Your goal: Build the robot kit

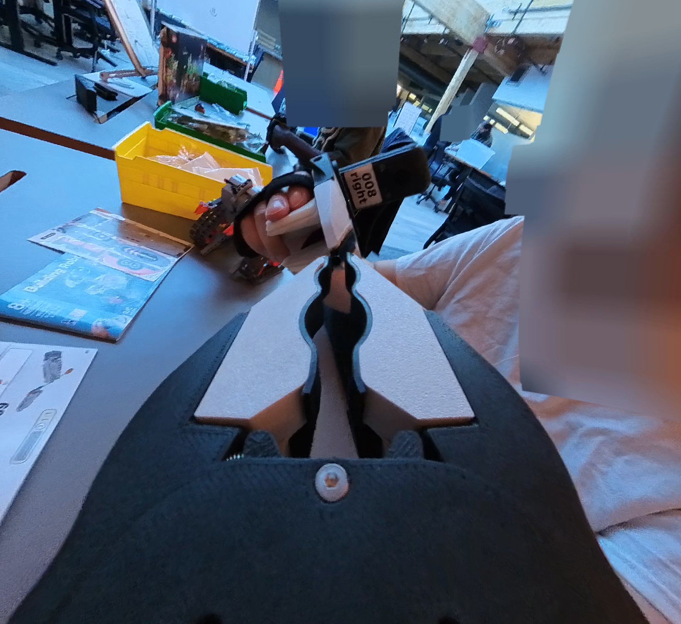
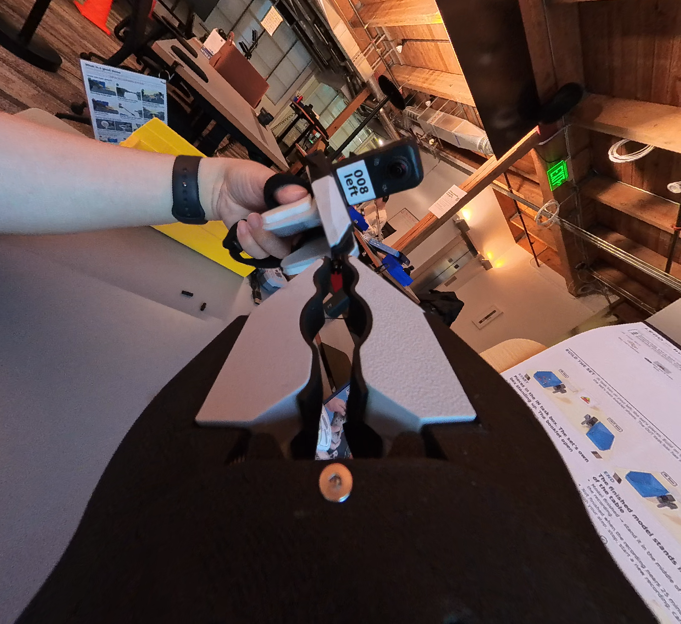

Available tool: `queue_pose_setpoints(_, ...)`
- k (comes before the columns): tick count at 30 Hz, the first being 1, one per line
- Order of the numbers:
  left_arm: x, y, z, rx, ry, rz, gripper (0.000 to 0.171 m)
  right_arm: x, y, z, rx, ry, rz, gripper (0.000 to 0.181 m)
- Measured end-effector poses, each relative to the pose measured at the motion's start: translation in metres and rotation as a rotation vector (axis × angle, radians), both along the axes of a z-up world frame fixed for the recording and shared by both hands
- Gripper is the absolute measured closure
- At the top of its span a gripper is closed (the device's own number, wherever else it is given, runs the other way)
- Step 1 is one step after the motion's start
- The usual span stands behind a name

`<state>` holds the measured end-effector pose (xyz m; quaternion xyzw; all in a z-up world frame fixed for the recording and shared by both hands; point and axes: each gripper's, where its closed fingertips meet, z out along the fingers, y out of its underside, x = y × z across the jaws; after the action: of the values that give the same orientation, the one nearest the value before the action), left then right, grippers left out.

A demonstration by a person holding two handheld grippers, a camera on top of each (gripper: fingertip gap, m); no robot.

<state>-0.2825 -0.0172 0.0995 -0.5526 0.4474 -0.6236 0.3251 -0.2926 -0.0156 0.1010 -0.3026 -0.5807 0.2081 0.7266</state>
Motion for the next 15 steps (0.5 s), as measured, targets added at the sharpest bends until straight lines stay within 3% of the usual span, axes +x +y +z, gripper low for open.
queue_pose_setpoints(3,-0.004,0.006,0.008,-0.041,-0.061,0.012,0.165,0.001,0.001,0.001,-0.003,0.004,-0.006,0.177)
queue_pose_setpoints(9,0.000,0.005,-0.001,-0.029,-0.007,0.008,0.162,-0.001,0.002,-0.002,-0.001,-0.007,-0.008,0.177)
queue_pose_setpoints(15,0.003,0.006,-0.005,-0.036,0.008,0.006,0.170,-0.001,0.006,-0.004,0.010,-0.008,-0.032,0.177)
